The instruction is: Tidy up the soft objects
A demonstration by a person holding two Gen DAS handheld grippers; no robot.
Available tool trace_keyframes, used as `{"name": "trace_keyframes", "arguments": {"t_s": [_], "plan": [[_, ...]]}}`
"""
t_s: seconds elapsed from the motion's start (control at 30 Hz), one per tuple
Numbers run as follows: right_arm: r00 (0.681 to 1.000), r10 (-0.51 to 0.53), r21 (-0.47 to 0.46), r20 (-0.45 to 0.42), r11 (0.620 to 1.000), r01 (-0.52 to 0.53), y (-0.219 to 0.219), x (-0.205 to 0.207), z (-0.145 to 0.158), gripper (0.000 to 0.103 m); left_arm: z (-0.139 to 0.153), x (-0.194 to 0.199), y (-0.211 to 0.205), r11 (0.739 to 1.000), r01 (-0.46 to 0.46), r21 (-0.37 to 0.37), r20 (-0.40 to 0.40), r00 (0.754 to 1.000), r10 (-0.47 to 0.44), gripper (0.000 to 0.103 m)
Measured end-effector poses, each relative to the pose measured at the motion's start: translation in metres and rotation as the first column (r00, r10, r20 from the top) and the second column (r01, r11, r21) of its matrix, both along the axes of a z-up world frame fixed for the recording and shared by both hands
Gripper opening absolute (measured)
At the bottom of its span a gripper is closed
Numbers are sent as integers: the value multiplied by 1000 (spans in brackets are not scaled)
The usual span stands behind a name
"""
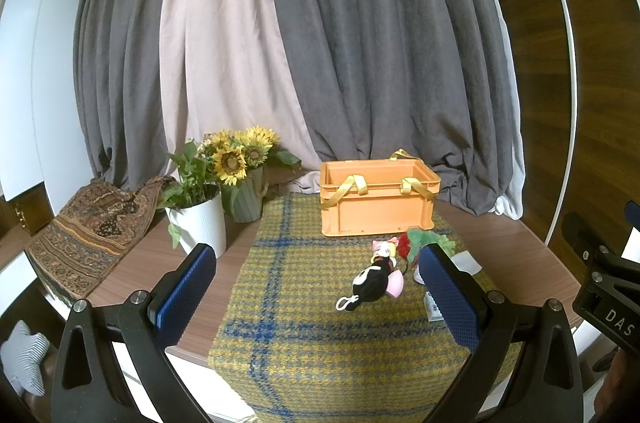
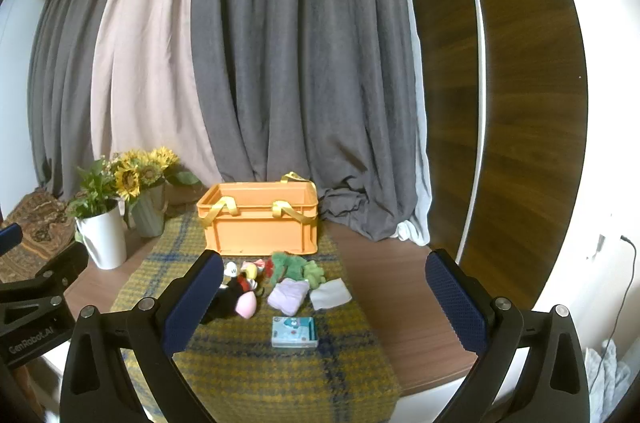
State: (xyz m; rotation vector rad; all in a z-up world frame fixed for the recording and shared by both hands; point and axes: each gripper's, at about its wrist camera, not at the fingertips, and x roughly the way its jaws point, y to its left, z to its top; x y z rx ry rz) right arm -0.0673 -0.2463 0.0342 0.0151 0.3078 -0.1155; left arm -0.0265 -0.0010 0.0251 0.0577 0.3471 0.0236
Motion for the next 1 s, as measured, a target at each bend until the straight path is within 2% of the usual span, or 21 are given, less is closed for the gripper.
{"name": "trace_keyframes", "arguments": {"t_s": [0.73, 1.0], "plan": [[1000, 2, -1, -6, 1000, -2, -1, 2, -3, 102, -4, -1, -2, 1000, 1, -1, 0, 1000, -1, 103], [1000, -1, -4, -24, 1000, 1, 4, 9, -7, 102, -12, 3, -7, 1000, 14, 1, -23, 1000, -14, 103]]}}
